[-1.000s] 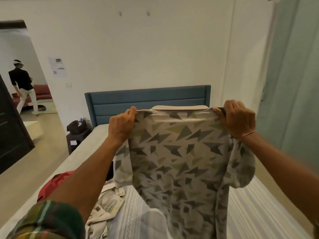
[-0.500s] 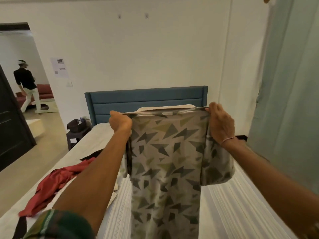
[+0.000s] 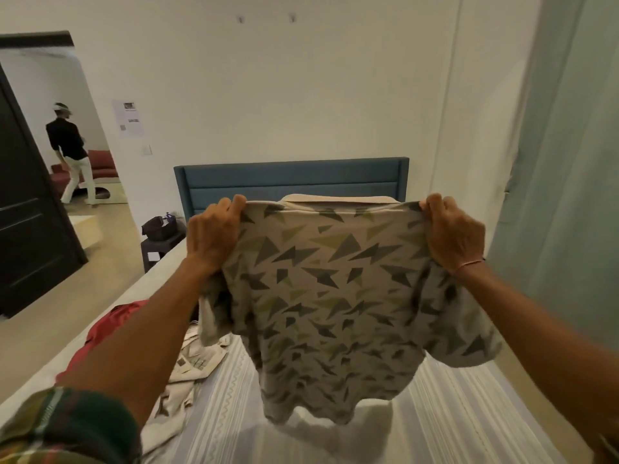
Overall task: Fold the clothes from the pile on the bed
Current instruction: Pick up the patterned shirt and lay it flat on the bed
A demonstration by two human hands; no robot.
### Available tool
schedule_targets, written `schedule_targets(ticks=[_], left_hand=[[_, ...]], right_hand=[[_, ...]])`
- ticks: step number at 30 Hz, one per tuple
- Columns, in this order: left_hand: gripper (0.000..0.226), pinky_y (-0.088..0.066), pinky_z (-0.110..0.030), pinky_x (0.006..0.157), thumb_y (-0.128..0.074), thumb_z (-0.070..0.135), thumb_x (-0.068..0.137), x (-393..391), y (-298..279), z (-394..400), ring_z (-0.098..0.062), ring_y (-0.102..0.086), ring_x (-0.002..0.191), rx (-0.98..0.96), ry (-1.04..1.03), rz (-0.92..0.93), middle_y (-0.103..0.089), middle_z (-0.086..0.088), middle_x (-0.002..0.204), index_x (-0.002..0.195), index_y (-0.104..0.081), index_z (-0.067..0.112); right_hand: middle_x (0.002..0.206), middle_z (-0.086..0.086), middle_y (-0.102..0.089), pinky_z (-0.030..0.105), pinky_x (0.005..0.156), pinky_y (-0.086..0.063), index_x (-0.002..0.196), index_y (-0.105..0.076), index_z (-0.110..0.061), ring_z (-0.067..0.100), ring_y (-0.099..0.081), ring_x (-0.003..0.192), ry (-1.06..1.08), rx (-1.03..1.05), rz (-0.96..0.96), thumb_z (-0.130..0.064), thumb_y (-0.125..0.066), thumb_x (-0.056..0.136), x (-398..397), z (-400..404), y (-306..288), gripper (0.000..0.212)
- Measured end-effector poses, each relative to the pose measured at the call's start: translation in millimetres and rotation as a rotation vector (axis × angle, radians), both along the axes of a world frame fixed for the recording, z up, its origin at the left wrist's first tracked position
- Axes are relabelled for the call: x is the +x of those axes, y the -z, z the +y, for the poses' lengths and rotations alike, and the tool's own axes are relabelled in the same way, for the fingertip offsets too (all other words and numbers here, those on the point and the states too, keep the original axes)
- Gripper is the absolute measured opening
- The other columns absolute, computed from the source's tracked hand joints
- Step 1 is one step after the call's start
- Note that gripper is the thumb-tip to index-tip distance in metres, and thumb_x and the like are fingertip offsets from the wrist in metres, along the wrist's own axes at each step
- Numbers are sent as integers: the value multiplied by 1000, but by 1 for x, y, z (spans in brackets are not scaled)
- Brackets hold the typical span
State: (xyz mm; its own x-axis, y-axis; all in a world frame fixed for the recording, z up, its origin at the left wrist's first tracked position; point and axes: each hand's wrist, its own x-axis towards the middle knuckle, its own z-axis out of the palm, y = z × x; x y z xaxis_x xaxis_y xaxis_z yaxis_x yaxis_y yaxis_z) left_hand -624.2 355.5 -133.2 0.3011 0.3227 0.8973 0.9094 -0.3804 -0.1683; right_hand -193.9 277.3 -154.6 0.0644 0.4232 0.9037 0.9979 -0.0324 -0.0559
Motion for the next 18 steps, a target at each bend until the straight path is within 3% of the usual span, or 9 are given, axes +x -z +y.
schedule_targets(ticks=[5, 9, 14, 18], left_hand=[[18, -50, -36, 43, -47, 27, 104, -16, -6, -9, -22, -41, 45, 1, 5, 78, -50, -12, 64, 103, -43, 10], [19, -52, -38, 45, -53, 27, 104, -27, -10, -9, -24, -47, 46, 2, 3, 115, -51, -12, 66, 104, -44, 10], [22, -50, -34, 46, -52, 29, 101, -29, -10, -6, -22, -46, 42, 28, 77, 195, -53, -13, 63, 101, -46, 9], [21, -54, -39, 44, -52, 28, 102, -26, -4, 13, -22, -47, 41, -44, 68, 290, -52, -11, 64, 104, -45, 8]], right_hand=[[60, 6, -53, 23, 47, -34, 91, -46, -10, 18, -40, 41, -88, -4, -165, -50, -27, 108, 15, -12, -17, 47], [57, 7, -53, 21, 51, -27, 81, -50, -12, 17, -37, 42, -51, 11, -266, -54, -41, 102, 24, -18, -27, 48], [59, 5, -49, 22, 50, -31, 77, -51, -11, 18, -40, 44, -42, 1, -279, -61, -43, 98, 34, -16, -25, 55], [62, -1, -38, 20, 52, -24, 75, -49, -13, 17, -36, 44, -60, -45, -276, -64, -45, 94, 36, -6, -12, 55]])
